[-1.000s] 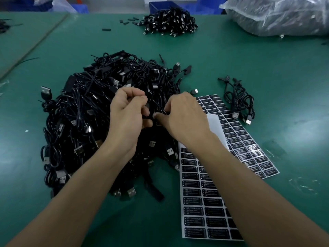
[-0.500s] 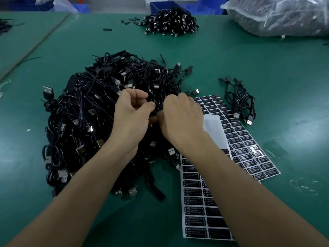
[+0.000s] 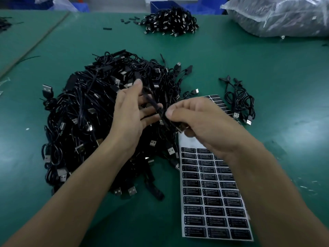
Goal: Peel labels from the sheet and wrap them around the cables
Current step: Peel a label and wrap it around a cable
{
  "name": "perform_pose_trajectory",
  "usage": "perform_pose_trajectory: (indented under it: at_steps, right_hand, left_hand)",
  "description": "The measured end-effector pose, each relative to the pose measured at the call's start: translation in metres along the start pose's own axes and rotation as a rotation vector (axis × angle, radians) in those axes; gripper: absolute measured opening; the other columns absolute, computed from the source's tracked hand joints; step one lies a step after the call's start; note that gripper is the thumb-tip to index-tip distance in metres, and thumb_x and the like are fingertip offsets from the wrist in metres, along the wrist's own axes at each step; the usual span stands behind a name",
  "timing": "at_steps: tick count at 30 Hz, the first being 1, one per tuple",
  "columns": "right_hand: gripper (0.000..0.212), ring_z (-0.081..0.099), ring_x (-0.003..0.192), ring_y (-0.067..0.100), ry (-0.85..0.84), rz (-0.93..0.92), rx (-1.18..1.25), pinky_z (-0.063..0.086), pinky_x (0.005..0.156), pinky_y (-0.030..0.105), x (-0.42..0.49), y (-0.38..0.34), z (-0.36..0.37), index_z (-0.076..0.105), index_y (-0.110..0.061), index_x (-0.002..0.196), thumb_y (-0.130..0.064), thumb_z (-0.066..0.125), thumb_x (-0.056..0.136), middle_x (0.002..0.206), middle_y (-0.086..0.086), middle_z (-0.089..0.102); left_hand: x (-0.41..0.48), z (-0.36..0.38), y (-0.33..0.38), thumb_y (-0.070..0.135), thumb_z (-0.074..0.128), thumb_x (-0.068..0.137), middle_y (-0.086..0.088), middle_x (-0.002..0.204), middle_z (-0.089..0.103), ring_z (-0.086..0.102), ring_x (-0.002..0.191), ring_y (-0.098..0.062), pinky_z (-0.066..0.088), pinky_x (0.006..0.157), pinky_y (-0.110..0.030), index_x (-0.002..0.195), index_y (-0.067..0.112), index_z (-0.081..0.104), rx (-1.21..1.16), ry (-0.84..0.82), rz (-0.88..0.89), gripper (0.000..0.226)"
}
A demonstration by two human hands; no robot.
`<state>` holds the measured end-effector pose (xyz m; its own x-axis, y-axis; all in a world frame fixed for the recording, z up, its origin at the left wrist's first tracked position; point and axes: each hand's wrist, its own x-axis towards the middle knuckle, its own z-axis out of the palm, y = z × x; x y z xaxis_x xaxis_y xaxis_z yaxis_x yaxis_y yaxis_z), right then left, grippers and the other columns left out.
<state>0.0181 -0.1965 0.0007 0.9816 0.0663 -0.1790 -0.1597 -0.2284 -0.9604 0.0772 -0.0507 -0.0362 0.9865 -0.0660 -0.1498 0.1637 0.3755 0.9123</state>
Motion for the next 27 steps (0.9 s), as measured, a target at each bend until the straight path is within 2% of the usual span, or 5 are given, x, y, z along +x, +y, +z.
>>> perform_pose_trajectory:
  at_steps: [4, 9, 16, 22, 27]
  right_hand:
    - [0.018, 0.056, 0.056, -0.002, -0.165, -0.023, 0.023, 0.044, 0.056, 0.010, -0.015, 0.011, 0.005, 0.068, -0.015, 0.079, -0.010, 0.064, 0.095, 0.064, -0.009, 0.065]
    - [0.009, 0.060, 0.069, 0.006, -0.313, -0.049, -0.068, 0.051, 0.070, 0.022, -0.025, 0.020, -0.004, 0.076, -0.021, 0.085, -0.022, 0.070, 0.091, 0.075, -0.007, 0.068]
    - [0.008, 0.064, 0.075, 0.007, 0.434, 0.074, -0.343, 0.044, 0.061, 0.023, -0.008, 0.053, -0.053, 0.070, -0.027, 0.086, -0.029, 0.067, 0.093, 0.079, -0.011, 0.069]
    - [0.026, 0.064, 0.087, 0.012, 0.554, 0.160, -0.378, 0.052, 0.072, 0.033, -0.009, 0.061, -0.064, 0.066, -0.028, 0.102, -0.048, 0.070, 0.086, 0.101, -0.003, 0.067]
    - [0.052, 0.063, 0.099, 0.020, 0.539, 0.264, 0.094, 0.060, 0.067, 0.039, -0.008, 0.054, -0.069, 0.049, -0.028, 0.126, -0.036, 0.079, 0.084, 0.124, 0.003, 0.058]
  left_hand:
    - [-0.006, 0.001, 0.007, 0.036, 0.046, 0.105, -0.007, 0.074, 0.075, 0.072, 0.060, -0.021, 0.057, 0.052, -0.030, 0.110, 0.011, 0.055, -0.006, -0.059, -0.006, 0.027]
    - [-0.009, -0.005, 0.014, 0.028, 0.047, 0.107, 0.006, 0.051, 0.044, 0.039, 0.035, -0.006, 0.032, 0.033, -0.018, 0.095, 0.014, 0.070, 0.139, -0.145, -0.023, 0.029]
    - [-0.016, -0.006, 0.027, 0.045, 0.040, 0.106, 0.007, 0.053, 0.034, 0.026, 0.036, -0.005, 0.023, 0.033, -0.016, 0.085, 0.019, 0.079, 0.357, -0.350, -0.076, 0.052]
    - [-0.024, 0.006, 0.008, 0.032, 0.052, 0.103, 0.012, 0.052, 0.044, 0.035, 0.045, -0.004, 0.032, 0.041, -0.016, 0.085, 0.016, 0.069, 0.581, -0.388, 0.013, 0.030]
    - [-0.026, 0.010, -0.012, 0.028, 0.050, 0.104, 0.009, 0.057, 0.064, 0.055, 0.047, -0.003, 0.045, 0.047, -0.018, 0.088, 0.018, 0.059, 0.751, -0.429, 0.110, 0.021]
